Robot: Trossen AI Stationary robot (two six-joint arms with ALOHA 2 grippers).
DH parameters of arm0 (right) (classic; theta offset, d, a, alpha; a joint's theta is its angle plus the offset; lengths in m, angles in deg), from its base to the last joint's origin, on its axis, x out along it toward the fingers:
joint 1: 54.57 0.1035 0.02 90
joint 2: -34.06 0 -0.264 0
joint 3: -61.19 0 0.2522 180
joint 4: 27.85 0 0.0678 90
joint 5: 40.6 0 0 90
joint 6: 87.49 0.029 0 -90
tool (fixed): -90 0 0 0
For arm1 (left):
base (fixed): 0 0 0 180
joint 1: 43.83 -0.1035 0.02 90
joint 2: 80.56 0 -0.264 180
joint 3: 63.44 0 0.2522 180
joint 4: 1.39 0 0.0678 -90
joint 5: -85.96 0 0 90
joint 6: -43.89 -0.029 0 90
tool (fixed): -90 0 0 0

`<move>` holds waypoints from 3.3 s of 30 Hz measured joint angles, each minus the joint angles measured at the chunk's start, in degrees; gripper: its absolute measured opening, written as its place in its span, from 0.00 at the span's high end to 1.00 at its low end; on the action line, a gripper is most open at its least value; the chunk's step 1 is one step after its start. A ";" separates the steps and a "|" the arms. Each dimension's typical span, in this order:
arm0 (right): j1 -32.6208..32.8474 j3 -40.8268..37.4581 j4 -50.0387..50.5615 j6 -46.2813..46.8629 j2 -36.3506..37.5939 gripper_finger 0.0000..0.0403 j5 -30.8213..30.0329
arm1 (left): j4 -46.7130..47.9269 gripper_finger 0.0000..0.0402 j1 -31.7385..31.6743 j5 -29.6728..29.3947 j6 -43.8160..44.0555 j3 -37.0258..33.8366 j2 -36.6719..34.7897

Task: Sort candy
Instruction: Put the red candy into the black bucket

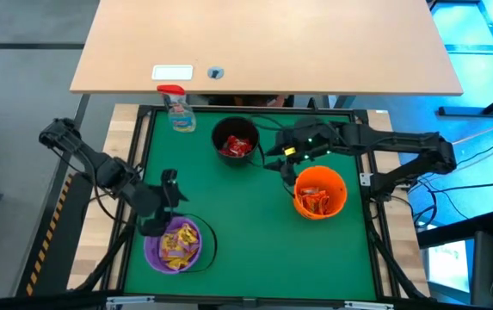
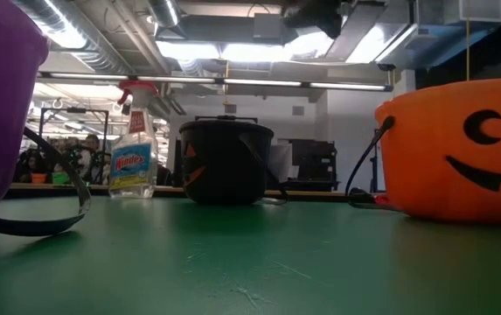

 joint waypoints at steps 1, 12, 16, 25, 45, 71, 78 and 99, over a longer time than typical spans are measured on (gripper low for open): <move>0.00 0.00 1.53 -0.09 0.24 0.46 -0.87 | -0.45 0.51 -0.80 -0.20 -1.08 0.00 -0.51; 2.62 -2.65 13.65 5.26 5.28 0.46 -6.44 | -16.85 0.51 -14.24 11.27 -17.33 -6.34 -6.40; 5.40 -6.35 13.37 7.35 9.78 0.46 -10.49 | -21.42 0.51 -20.15 16.88 -20.82 -10.08 -6.77; 5.62 -13.70 14.69 14.51 18.67 0.46 -22.03 | -29.62 0.51 -31.57 25.88 -26.79 -13.18 -6.75; 5.62 -19.91 24.13 24.12 19.70 0.46 -24.39 | -28.50 0.51 -37.92 30.20 -25.41 -14.78 -6.71; -11.21 -26.49 22.90 16.00 22.74 0.46 -21.18 | -28.43 0.51 -38.88 30.84 -25.75 -14.78 -6.71; -22.43 -26.49 22.87 9.15 22.63 0.46 -19.29 | -30.13 0.51 -38.88 30.84 -26.31 -14.78 -6.71; -32.68 -26.49 17.54 -2.78 12.29 0.46 -10.70 | -42.54 0.51 -48.80 36.65 -27.23 -21.21 -6.66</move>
